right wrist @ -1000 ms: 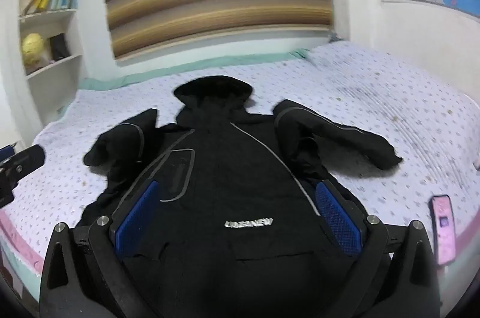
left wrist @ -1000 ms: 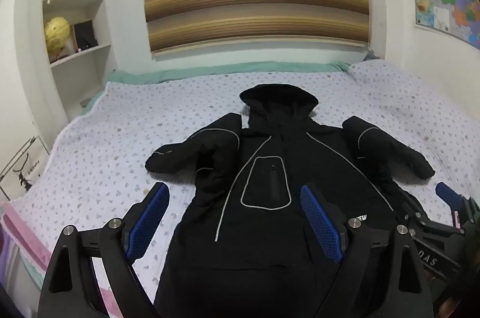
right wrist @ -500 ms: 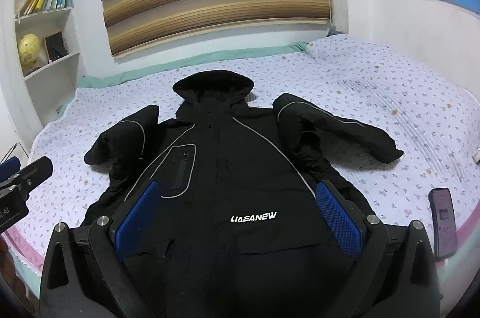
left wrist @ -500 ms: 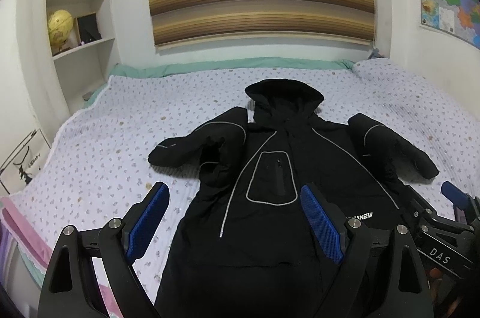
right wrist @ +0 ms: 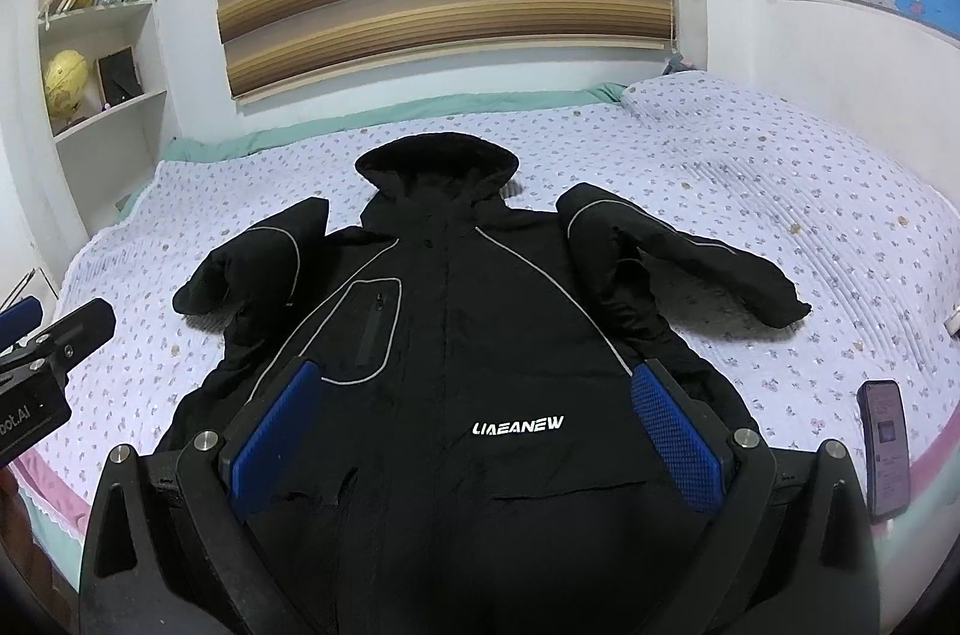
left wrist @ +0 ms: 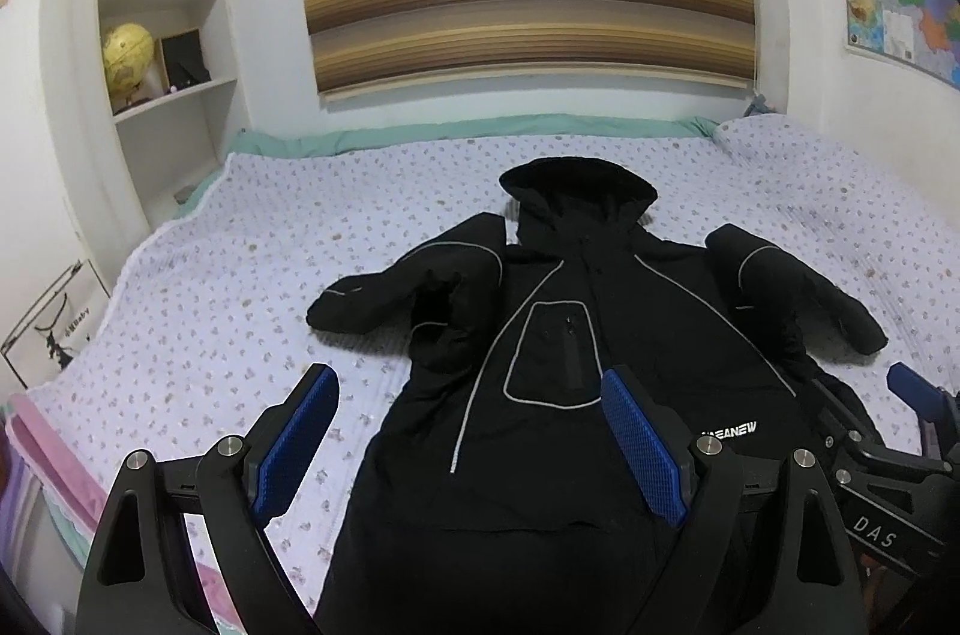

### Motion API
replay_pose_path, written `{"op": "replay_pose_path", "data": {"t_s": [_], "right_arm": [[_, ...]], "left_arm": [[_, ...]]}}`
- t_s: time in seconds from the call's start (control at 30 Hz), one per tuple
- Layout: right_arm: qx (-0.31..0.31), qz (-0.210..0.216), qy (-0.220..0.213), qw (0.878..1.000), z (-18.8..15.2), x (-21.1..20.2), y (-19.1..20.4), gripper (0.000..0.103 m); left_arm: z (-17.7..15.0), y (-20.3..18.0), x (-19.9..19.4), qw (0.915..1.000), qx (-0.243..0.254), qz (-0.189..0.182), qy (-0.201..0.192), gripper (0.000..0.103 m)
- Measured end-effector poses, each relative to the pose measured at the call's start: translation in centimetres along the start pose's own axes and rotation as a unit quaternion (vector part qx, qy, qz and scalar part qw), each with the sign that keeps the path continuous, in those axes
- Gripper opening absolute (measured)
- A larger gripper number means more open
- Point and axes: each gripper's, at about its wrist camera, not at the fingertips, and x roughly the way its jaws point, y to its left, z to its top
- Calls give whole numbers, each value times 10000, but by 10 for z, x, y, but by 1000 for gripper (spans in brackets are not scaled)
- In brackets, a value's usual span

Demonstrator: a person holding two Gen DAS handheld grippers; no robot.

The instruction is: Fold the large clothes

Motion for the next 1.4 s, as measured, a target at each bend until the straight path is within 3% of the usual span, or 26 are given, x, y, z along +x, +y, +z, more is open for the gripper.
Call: {"op": "replay_pose_path", "data": {"t_s": [0.87,1.23,1.3,1.4], "right_arm": [[-99,-20,102,9999,-2,5,10,103],[-505,81,72,9987,6,13,41,103],[-642,243,89,9976,9,17,53,103],[-776,891,201,9928,16,29,73,103]], "left_arm": [[-4,1,12,9998,-84,-24,189,90],[-4,14,21,9996,-206,-65,198,90],[-3,21,27,9993,-241,-150,228,90],[3,45,42,9982,-386,-357,274,90]]}}
